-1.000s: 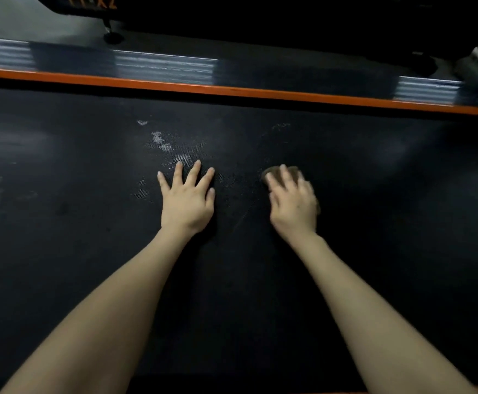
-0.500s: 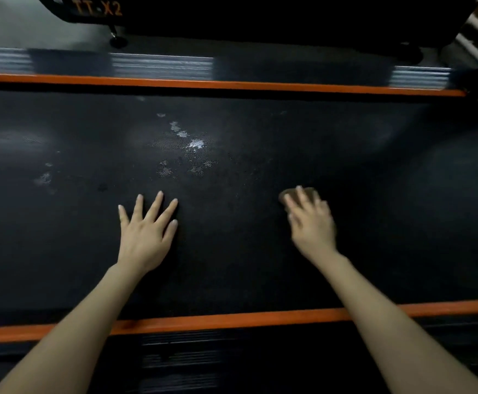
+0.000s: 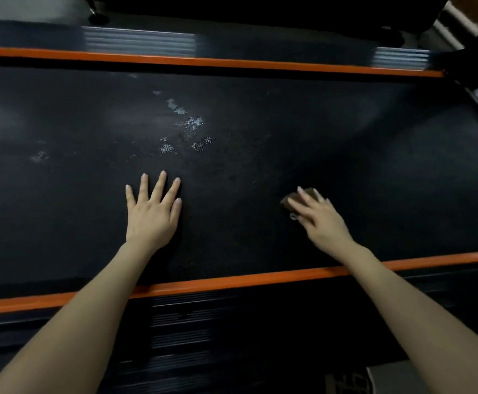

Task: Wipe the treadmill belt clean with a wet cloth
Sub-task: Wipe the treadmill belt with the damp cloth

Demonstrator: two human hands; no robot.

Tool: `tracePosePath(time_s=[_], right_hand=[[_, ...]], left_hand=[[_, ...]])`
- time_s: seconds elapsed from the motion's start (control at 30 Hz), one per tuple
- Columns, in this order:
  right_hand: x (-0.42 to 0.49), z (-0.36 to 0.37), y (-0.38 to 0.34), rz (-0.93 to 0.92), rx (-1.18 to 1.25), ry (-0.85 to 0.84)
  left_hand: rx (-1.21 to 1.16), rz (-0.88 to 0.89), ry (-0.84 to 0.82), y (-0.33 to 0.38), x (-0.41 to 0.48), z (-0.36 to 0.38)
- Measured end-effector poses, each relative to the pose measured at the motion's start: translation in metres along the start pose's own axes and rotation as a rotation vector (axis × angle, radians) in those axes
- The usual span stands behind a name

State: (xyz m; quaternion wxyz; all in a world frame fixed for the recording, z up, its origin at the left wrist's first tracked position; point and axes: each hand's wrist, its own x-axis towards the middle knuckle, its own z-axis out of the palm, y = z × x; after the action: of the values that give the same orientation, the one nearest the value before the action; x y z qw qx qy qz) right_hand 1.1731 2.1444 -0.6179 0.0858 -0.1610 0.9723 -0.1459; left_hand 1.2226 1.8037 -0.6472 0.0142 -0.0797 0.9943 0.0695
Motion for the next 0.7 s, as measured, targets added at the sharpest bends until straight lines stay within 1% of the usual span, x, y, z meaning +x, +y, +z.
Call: tracePosePath(time_s=[0.03,0.07,0.13,0.2,0.27,0.3,0.33,0.37,0.4,0.43,0.5,0.53,0.57,0.6,0.63,0.7], right_hand=[[0.012,0.007,-0.012,0.037,-0.036,0.038],[0.021,0.016,-0.029,0.013,-0.068,0.072],[0.026,0.037,-0.075,-0.185,-0.073,0.104],[0.016,0.051,-0.105,-0.412,-0.072,0.051],[0.002,0.048,-0.105,-0.607,-0.122,-0.057],[-0.002,0.040,-0.094,-0.700,-0.141,-0.094],[-0.003,0.034,-0.079,-0.752,-0.152,-0.113],[0.002,0.027,-0.062,-0.748,-0.166,-0.094],[0.013,0.019,-0.043,-0.668,-0.180,-0.052],[0.030,0.013,-0.027,-0.514,-0.173,0.004],[0.071,0.006,-0.017,-0.080,-0.135,0.127],[0.090,0.006,-0.026,0.084,-0.123,0.182],[0.106,0.011,-0.041,0.162,-0.135,0.214],[0.116,0.019,-0.060,0.146,-0.145,0.239],[0.118,0.030,-0.082,0.040,-0.147,0.260],[0.095,0.053,-0.119,-0.297,-0.142,0.252]], left_hand=[[-0.001,-0.001,-0.006,0.000,0.000,0.000],[-0.003,-0.002,-0.014,0.000,0.000,0.000],[-0.004,0.001,-0.010,0.001,0.000,-0.001],[-0.013,0.009,0.000,0.000,-0.001,-0.002],[-0.020,0.018,0.024,-0.001,-0.002,-0.002],[-0.022,0.018,0.038,-0.001,-0.003,-0.002],[-0.023,0.017,0.044,-0.001,-0.003,-0.002],[-0.023,0.013,0.045,0.000,-0.003,-0.001],[-0.022,0.010,0.043,0.000,-0.003,-0.001],[-0.022,0.006,0.042,0.001,-0.003,0.000],[-0.016,0.001,0.041,0.003,-0.002,0.001],[-0.011,-0.005,0.043,0.004,-0.001,0.001],[-0.008,-0.009,0.043,0.004,-0.001,0.002],[-0.009,-0.011,0.041,0.005,-0.001,0.002],[-0.015,-0.010,0.040,0.005,0.000,0.002],[-0.017,-0.002,0.048,0.002,0.002,0.003]])
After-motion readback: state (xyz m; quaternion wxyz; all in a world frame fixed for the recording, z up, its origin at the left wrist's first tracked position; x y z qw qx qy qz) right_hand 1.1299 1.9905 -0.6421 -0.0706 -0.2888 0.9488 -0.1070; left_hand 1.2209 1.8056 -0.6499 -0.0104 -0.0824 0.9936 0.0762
